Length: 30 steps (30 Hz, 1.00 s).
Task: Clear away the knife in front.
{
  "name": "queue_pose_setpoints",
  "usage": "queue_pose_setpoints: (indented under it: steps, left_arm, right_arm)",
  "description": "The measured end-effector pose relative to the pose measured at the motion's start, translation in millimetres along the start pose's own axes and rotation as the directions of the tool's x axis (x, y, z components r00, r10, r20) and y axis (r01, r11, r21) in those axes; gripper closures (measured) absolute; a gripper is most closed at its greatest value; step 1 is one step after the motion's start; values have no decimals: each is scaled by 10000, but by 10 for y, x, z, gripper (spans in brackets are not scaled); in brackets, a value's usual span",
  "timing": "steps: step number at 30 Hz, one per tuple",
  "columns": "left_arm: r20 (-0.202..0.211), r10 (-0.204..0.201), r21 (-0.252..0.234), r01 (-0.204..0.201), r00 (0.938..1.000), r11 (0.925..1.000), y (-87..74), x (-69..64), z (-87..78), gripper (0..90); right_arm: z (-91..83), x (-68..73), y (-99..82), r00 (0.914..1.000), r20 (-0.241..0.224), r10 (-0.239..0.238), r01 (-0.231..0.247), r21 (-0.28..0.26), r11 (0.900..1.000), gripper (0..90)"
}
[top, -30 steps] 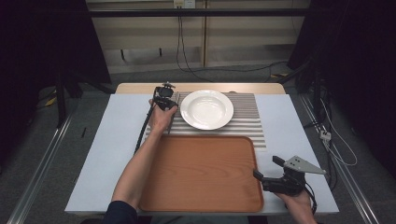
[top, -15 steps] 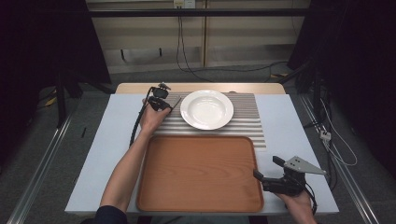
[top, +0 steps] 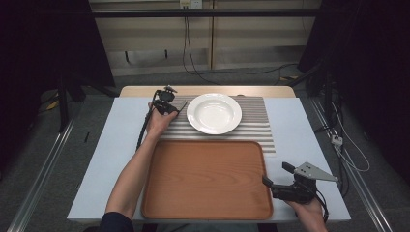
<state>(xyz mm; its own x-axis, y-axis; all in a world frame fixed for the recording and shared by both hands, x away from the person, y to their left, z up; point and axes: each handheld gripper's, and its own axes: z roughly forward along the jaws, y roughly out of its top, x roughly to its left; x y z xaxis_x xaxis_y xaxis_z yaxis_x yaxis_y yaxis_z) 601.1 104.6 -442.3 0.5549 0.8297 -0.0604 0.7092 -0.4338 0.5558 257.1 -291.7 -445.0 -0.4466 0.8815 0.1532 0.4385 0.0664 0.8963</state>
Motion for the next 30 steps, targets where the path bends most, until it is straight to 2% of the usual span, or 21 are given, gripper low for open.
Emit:
queue_pose_setpoints:
  steps: [3,4,7,10,13,17,26,30]
  left_arm:
    - [140,40,-12,-40,9999,10000,11,21,7,781]
    - [193,90,121,-92,9998,9999,37,37,11,776]
    - [190,-82,85,80,9998,9999,49,38,28,782]
    - [126,55,165,-57,9999,9998,61,30,28,785]
    - [346,-113,159,108,9993,9998,62,56,31,769]
    - [309,-84,235,76,9995,9997,71,48,33,775]
    - [101,216,357,-219,9997,9991,78,20,23,799]
    - [273,317,548,-332,9991,9979,63,28,-5,800]
  right_arm:
    - [11,1,2,10000,-26,-72,72,35,10000,61]
    - [16,3,3,10000,-37,-40,41,37,10000,61]
    - [23,5,6,10000,-61,-4,4,49,10000,61]
    - [22,4,3,10000,-77,-3,3,63,10000,61]
    - [20,0,1,10000,-80,6,-6,64,10000,61]
    - [18,3,0,10000,-93,3,-3,75,10000,62]
    - [22,14,0,9999,-128,-83,84,125,9999,64]
    - [12,9,-3,9999,-98,-27,28,105,9999,64]
